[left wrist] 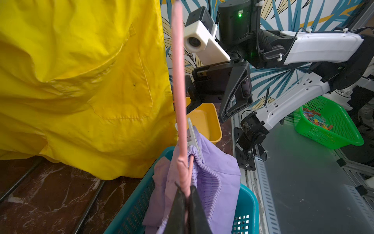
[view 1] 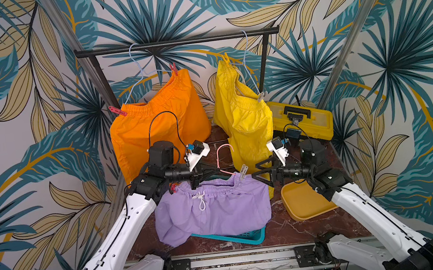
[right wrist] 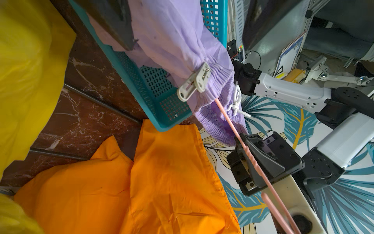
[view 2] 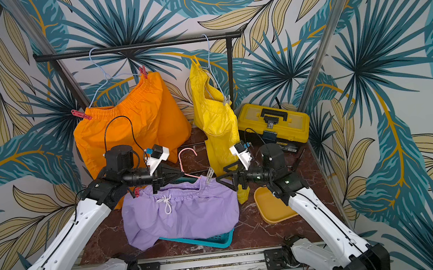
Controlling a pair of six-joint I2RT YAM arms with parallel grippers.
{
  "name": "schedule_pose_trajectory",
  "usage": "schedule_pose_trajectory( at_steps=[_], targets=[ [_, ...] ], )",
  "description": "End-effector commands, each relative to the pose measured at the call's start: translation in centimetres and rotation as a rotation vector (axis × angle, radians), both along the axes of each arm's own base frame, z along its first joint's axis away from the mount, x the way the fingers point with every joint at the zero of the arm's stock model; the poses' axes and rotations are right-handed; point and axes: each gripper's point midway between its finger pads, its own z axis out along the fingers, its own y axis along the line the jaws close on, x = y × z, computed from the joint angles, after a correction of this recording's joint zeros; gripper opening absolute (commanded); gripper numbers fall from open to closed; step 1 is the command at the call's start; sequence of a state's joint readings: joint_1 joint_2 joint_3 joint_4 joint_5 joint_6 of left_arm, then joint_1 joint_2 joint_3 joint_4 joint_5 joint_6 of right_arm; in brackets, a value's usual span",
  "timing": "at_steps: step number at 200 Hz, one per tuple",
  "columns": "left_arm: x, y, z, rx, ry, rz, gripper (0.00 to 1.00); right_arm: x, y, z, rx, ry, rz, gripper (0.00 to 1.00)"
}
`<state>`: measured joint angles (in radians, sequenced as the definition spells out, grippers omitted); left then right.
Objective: Remove the clothespins securing shorts to the hanger
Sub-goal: Place the hanger in the basket, then remove the clothespin from the hanger.
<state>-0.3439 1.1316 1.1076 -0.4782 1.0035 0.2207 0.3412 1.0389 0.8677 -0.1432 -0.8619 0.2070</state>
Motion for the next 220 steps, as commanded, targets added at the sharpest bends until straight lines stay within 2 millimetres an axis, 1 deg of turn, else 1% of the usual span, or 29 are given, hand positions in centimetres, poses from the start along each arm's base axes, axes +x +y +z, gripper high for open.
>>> schedule_pose_trajectory(
  at_steps=[1,26,47,54,70,87,121,142,173,220],
  targets=[
    [-0.7,-0.4,0.4,-0.032,-0.049,-0.050,0.00,-0.1,0.6,0.6,0.028,-0.071,0.045,0.81],
    [-0.7,-0.4,-0.6,-0.024,-0.040,-0.064,0.00,-0.1,1.4,-0.1,0.047,-0.041,0.111,0.73],
    [-1.0,-0.7,-0.8,-0.041,-0.014,-0.104,0.00,0.0,1.9,-0.8,0.069,-0.027,0.150,0.65],
    [-1.0,-0.8,-0.8,-0.041,-0.009,-0.107,0.00,0.0,2.0,-0.9,0.080,-0.022,0.160,0.61],
    [-1.2,-0.7,-0.9,-0.042,-0.016,-0.112,0.00,0.0,2.1,-0.9,0.103,-0.027,0.171,0.57],
    [-1.6,-0.7,-0.6,-0.053,-0.019,-0.128,0.00,0.0,2.4,-0.9,0.117,-0.025,0.184,0.56],
    [-1.7,-0.7,-0.3,-0.058,-0.023,-0.136,0.00,-0.6,2.9,0.0,0.149,-0.029,0.224,0.55],
    [-1.4,-0.8,-0.4,-0.052,-0.018,-0.125,0.00,-1.1,3.1,0.1,0.162,-0.030,0.238,0.48],
    [-1.2,-0.8,-0.7,-0.046,-0.017,-0.118,0.00,-1.3,3.2,-0.2,0.158,-0.005,0.248,0.48],
    [-1.4,-0.7,0.0,-0.052,-0.031,-0.114,0.00,-1.8,2.9,-0.9,0.142,0.004,0.238,0.47]
  ],
)
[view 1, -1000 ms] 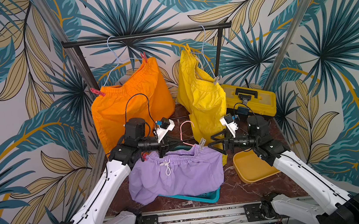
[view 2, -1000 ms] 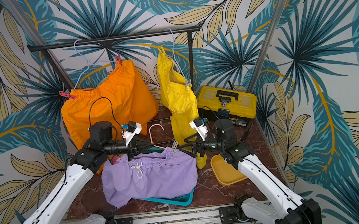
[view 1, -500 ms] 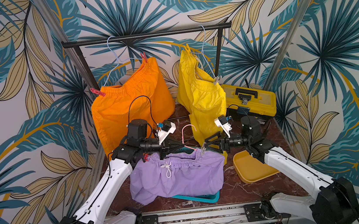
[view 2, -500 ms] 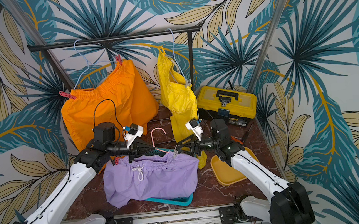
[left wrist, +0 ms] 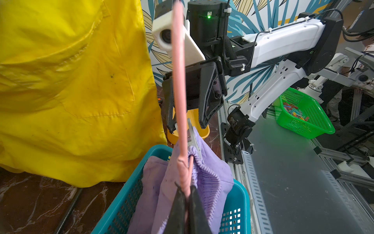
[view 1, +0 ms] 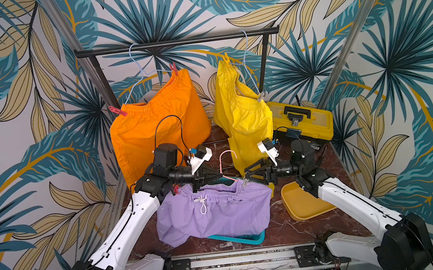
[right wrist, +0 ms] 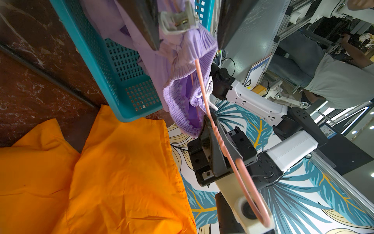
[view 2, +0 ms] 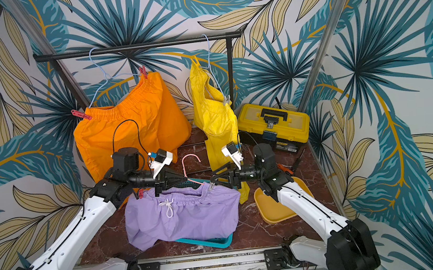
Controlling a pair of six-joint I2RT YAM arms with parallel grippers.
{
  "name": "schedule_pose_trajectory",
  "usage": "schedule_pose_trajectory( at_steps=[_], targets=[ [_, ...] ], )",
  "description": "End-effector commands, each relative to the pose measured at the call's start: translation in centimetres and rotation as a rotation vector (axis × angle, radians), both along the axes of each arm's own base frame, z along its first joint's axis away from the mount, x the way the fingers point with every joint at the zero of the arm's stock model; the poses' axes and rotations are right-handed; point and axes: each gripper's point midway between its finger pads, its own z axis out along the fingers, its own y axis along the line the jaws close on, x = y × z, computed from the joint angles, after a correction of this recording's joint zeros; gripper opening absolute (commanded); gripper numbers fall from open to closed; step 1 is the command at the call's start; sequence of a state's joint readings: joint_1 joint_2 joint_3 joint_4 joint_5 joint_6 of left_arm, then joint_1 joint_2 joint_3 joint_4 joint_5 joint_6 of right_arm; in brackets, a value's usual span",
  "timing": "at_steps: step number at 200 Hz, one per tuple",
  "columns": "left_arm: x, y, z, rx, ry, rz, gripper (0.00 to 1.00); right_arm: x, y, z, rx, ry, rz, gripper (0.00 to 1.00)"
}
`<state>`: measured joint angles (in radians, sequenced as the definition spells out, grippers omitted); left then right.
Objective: Remove the clothespins securing shorts to the hanger
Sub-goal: Remove the clothespin from the hanger.
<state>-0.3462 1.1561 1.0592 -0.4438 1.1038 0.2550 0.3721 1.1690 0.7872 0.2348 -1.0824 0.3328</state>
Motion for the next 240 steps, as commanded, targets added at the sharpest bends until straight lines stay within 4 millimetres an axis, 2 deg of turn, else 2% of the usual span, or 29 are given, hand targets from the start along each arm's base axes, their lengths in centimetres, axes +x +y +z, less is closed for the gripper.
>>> schedule_pose_trajectory(
  at_steps=[1,36,50,81,109,124,130,144,210,240],
  targets=[
    [-0.4,-0.1,1.3,-0.024,-0.050,-0.015,0.00,-1.1,-0.1,-0.8,-0.007,0.014,0.021,0.46],
    [-0.4,-0.1,1.3,-0.024,-0.045,-0.013,0.00,-1.4,-0.2,-1.5,-0.018,0.033,0.020,0.43],
    [-0.5,-0.1,1.4,-0.025,-0.041,-0.015,0.00,-1.5,-0.1,-1.4,-0.010,0.034,0.024,0.39],
    [-0.7,-0.1,1.6,-0.028,-0.048,-0.016,0.00,-1.5,-0.2,-1.3,-0.007,0.028,0.019,0.37],
    [-0.7,-0.2,1.6,-0.028,-0.045,-0.018,0.00,-1.6,0.0,-1.1,-0.001,0.022,0.016,0.27],
    [-0.8,-0.2,1.7,-0.028,-0.047,-0.019,0.00,-1.6,0.0,-1.2,-0.001,0.021,0.016,0.25],
    [-0.7,-0.2,1.6,-0.027,-0.047,-0.017,0.00,-1.7,0.1,-1.2,-0.002,0.025,0.019,0.20],
    [-0.7,-0.2,1.7,-0.026,-0.049,-0.014,0.00,-1.6,0.1,-1.4,-0.006,0.029,0.012,0.00],
    [-0.7,-0.2,1.7,-0.025,-0.049,-0.014,0.00,-1.2,-0.1,-1.6,-0.018,0.023,-0.038,0.00],
    [-0.7,-0.3,1.4,-0.022,-0.039,-0.016,0.00,-0.8,-0.9,-1.4,-0.035,-0.033,-0.118,0.00]
  ],
)
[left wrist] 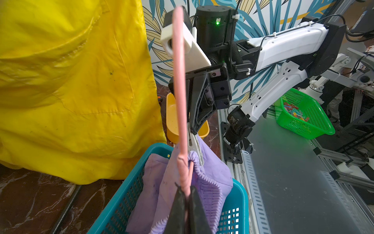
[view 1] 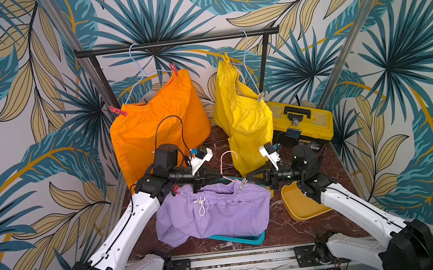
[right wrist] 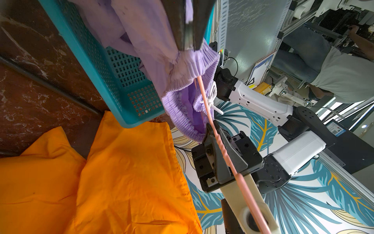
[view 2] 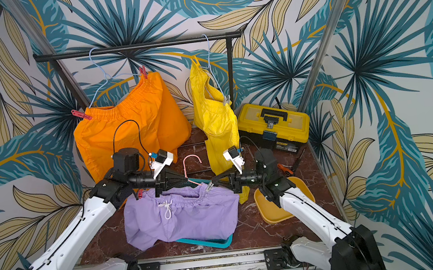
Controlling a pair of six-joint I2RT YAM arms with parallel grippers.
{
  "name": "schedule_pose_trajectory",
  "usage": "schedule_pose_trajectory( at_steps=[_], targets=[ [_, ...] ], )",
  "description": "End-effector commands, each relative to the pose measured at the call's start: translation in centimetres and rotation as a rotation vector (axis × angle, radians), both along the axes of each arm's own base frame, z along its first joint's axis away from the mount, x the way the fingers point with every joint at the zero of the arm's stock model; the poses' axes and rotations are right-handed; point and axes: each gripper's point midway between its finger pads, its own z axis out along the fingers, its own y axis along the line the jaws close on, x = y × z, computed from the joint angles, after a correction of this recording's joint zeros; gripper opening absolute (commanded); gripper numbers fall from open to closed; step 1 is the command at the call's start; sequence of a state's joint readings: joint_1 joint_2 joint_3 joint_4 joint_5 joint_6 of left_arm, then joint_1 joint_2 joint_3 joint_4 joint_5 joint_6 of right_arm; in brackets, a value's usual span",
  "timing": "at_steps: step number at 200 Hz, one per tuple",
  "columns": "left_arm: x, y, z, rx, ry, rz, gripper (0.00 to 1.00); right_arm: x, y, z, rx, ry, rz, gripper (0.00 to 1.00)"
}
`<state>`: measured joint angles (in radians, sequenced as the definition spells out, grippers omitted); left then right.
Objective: Remove the clothespins securing shorts to the hanger
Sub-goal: Remove the clothespin from the hanger.
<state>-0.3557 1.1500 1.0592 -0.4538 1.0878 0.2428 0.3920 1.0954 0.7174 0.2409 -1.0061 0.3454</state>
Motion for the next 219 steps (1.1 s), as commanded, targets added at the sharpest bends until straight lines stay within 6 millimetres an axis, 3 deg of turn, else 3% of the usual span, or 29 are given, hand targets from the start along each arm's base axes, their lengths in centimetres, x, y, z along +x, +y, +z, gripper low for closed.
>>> schedule_pose_trajectory(
  at_steps=[1,87,132,153,197,219],
  targets=[
    [-0.5,-0.2,1.5,-0.031,-0.053,-0.022,0.00,0.0,-0.5,-0.6,-0.029,-0.031,-0.065,0.00],
    [-0.5,-0.3,1.0,-0.028,-0.034,-0.031,0.00,1.0,-3.4,0.8,-0.109,-0.139,-0.295,0.00],
    [-0.5,-0.3,1.0,-0.028,-0.040,-0.028,0.00,0.6,-5.3,2.3,-0.137,-0.204,-0.385,0.00],
    [-0.4,-0.2,1.2,-0.024,-0.049,-0.016,0.00,0.7,-6.4,2.1,-0.194,-0.205,-0.442,0.00],
    [0.6,0.0,1.4,-0.003,-0.061,0.045,0.00,1.9,-12.6,0.3,-0.307,-0.143,-0.815,0.00],
    [1.1,0.0,1.6,-0.007,-0.059,0.079,0.00,1.8,-17.0,-1.5,-0.403,-0.050,-1.041,0.00]
  ],
)
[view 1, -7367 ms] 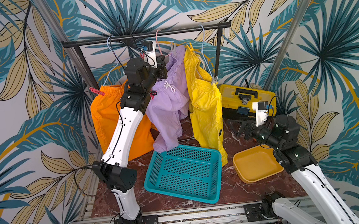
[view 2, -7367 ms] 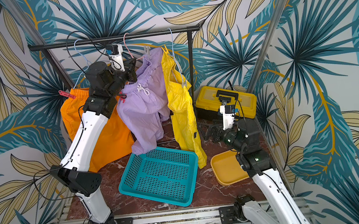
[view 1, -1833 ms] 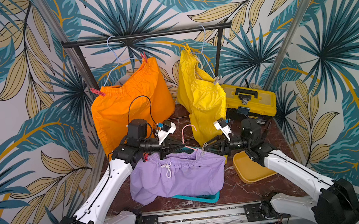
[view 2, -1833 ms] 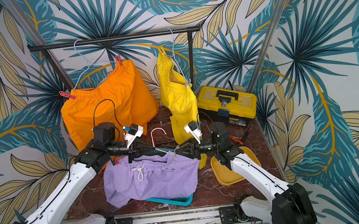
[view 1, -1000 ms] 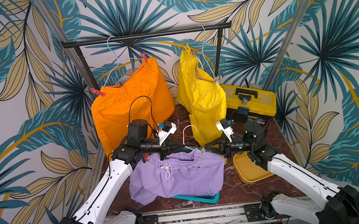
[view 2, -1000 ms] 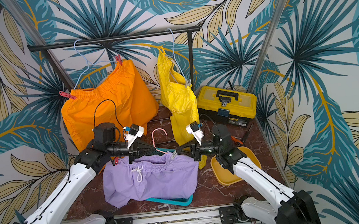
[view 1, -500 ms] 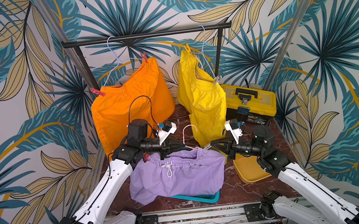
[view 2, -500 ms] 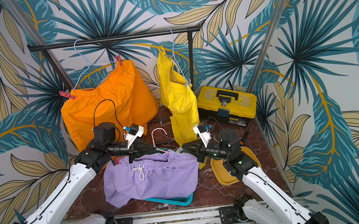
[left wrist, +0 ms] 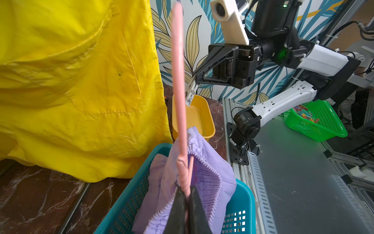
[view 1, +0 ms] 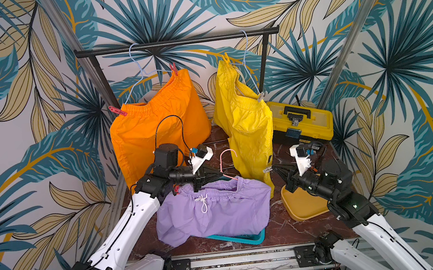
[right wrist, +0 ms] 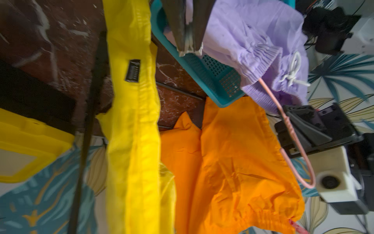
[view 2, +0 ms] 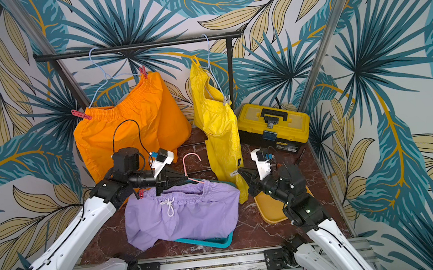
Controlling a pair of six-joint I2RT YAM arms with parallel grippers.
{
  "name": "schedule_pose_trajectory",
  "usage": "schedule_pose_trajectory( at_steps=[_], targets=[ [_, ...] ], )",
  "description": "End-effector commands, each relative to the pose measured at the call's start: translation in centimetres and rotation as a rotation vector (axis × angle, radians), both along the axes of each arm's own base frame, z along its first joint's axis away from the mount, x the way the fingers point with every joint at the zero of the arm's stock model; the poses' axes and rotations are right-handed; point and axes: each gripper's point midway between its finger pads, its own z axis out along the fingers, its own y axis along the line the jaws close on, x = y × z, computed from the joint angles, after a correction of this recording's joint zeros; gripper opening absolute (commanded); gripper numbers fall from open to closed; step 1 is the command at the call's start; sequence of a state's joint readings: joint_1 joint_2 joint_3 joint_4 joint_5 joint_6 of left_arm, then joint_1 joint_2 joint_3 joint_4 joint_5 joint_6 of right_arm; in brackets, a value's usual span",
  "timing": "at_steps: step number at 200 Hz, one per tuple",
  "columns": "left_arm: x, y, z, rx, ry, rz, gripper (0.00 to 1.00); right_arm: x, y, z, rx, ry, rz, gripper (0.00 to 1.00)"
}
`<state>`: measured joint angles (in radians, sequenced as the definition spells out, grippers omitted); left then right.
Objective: Remove the clothespins securing shorts to the hanger
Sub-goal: Remove the clothespin from the hanger, then place the clothespin in the storage box.
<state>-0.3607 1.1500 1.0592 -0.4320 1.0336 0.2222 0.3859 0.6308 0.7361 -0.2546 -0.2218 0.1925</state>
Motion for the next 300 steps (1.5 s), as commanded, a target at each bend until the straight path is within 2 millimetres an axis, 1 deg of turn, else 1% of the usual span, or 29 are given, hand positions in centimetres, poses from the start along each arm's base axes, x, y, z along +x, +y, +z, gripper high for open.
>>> schedule_pose_trajectory(
  at_steps=[1,13,34,77,116,150,163,193,197,203,213,219,229,235,238,257,266,281,291,300],
  targets=[
    [0.2,0.0,1.7,-0.022,-0.049,0.033,0.00,0.5,-5.9,-3.9,-0.086,0.139,-0.334,0.00],
    [0.5,0.1,1.8,-0.026,-0.060,0.058,0.00,0.0,-7.9,-5.3,-0.123,0.204,-0.441,0.00],
    [0.6,0.2,2.2,-0.036,-0.074,0.076,0.00,-1.0,-10.1,-7.6,-0.167,0.307,-0.558,0.00],
    [0.7,0.1,2.8,-0.036,-0.083,0.096,0.00,-2.1,-13.1,-11.3,-0.279,0.455,-0.726,0.00],
    [0.9,-0.1,2.8,-0.031,-0.088,0.114,0.00,-1.9,-13.5,-14.7,-0.333,0.561,-0.790,0.00],
    [1.1,-0.1,2.9,-0.030,-0.095,0.128,0.00,-1.6,-13.3,-17.1,-0.355,0.621,-0.805,0.00],
    [1.1,-0.1,2.9,-0.028,-0.096,0.129,0.00,-1.5,-13.3,-17.5,-0.350,0.622,-0.812,0.00],
    [1.2,-0.2,2.8,-0.029,-0.098,0.134,0.00,-1.2,-13.5,-17.6,-0.351,0.613,-0.826,0.00],
    [1.2,-0.2,2.8,-0.030,-0.098,0.134,0.00,-1.2,-13.5,-17.7,-0.352,0.615,-0.826,0.03],
    [1.2,-0.3,2.8,-0.030,-0.098,0.132,0.00,-1.2,-13.5,-17.6,-0.351,0.614,-0.829,0.11],
    [1.2,-0.3,2.7,-0.029,-0.097,0.133,0.00,-1.2,-13.5,-17.7,-0.351,0.618,-0.828,0.19],
    [1.2,-0.4,2.7,-0.028,-0.095,0.132,0.00,-1.3,-13.5,-17.8,-0.354,0.622,-0.830,0.29],
    [1.2,-0.5,2.7,-0.027,-0.096,0.131,0.00,-1.3,-13.5,-17.8,-0.349,0.623,-0.832,0.42],
    [1.2,-0.5,2.8,-0.027,-0.098,0.132,0.00,-1.3,-13.6,-17.8,-0.349,0.621,-0.835,0.53],
    [1.2,-0.5,2.8,-0.027,-0.098,0.132,0.00,-1.4,-13.7,-17.8,-0.346,0.623,-0.841,0.56],
    [1.2,-0.5,2.7,-0.025,-0.101,0.135,0.00,-1.5,-13.7,-17.7,-0.342,0.617,-0.844,0.56],
    [1.2,-0.5,2.7,-0.024,-0.102,0.138,0.00,-1.7,-14.2,-17.6,-0.343,0.614,-0.871,0.59],
    [1.2,-0.5,2.8,-0.025,-0.103,0.138,0.00,-1.8,-14.2,-17.4,-0.342,0.610,-0.865,0.60],
    [1.2,-0.5,2.8,-0.025,-0.101,0.137,0.00,-1.9,-14.2,-16.8,-0.326,0.602,-0.873,0.61],
    [1.2,-0.5,2.8,-0.026,-0.100,0.138,0.00,-1.6,-13.5,-16.0,-0.298,0.580,-0.828,0.62]
  ],
)
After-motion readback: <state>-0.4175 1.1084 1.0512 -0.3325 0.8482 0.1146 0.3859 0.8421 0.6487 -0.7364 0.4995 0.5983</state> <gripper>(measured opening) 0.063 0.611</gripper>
